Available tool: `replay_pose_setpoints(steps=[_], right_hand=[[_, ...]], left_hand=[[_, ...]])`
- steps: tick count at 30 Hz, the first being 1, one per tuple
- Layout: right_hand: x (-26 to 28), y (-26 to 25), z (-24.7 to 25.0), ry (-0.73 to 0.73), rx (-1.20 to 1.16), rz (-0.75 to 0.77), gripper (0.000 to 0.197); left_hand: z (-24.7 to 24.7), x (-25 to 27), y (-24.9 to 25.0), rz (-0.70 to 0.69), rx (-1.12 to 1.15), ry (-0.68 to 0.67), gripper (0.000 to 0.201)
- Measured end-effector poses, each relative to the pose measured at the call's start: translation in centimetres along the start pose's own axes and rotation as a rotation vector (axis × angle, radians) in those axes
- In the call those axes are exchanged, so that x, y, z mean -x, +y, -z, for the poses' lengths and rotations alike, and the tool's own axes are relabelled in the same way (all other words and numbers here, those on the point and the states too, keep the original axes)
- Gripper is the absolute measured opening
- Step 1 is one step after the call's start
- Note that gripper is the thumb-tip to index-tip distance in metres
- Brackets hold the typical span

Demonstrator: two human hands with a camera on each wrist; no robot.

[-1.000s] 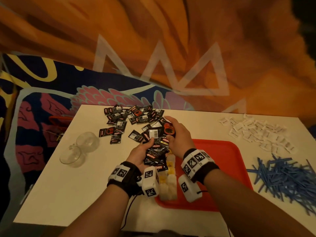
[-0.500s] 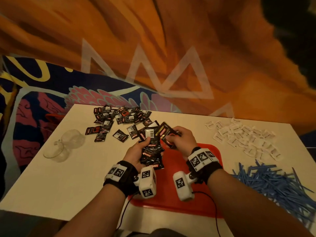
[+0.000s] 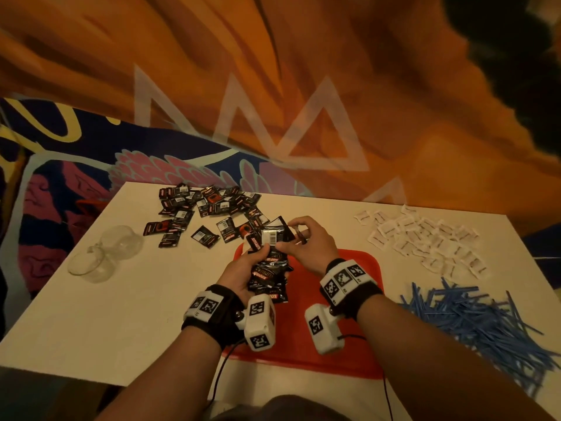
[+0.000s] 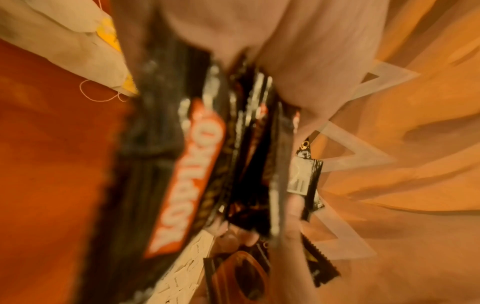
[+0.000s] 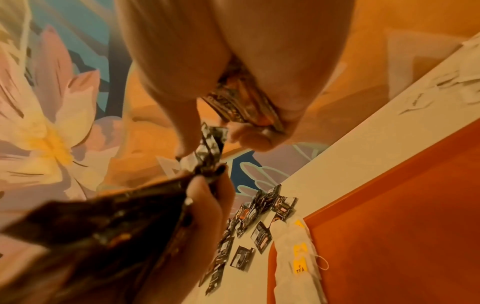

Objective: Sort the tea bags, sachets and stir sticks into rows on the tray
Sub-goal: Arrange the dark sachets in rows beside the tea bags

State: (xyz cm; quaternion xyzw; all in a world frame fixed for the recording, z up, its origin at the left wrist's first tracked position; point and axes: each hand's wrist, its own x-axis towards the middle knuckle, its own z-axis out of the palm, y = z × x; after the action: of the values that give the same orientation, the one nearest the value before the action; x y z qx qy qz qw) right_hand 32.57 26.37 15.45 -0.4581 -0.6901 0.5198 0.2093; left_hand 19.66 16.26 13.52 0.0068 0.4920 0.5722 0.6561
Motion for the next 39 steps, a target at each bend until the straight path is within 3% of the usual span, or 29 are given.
replay_pose_setpoints(steps=[7,17,24,27,30,32,35,39], right_hand=[[-1.2,-0.4,-2.0,0.061,0.014,0.006,0.030],[-0.8,-1.4,-4.8,0.138,0.167,0.268,0.059],[-1.2,-2.1,-5.5,0.056,0.307,0.206,0.035],[-1.3,-2.5,-5.3,0.170,0.244,0.213,0.023],[-0.7,-3.3,-4.9,0.342,0.134,0.336,0.019],[0.2,-3.7,-4.8,0.286,0.177,0.437,0.023],[1.8,-3.1,-5.2,0.089,0.417,0.535,0.032],[2.2,-2.2,-5.0,0.058,0.631,0.591,0.031]], left_hand=[[1.2,0.1,2.1,0.018,-0.020,-0.006,0.059],[3.9,0.1,4.4,0.063,-0.079,0.040,0.044],[4.3,0.6,4.9,0.047,-0.072,-0.028,0.026],[4.5,0.6,5.0,0.047,-0.044,-0.011,0.028],[4.5,0.4,5.0,0.027,0.012,0.027,0.037],[4.5,0.2,5.1,0.006,0.049,0.051,0.034],[4.0,0.2,5.1,0.003,0.102,0.063,0.027],[3.5,-0.2,4.8,-0.041,0.122,0.027,0.037]])
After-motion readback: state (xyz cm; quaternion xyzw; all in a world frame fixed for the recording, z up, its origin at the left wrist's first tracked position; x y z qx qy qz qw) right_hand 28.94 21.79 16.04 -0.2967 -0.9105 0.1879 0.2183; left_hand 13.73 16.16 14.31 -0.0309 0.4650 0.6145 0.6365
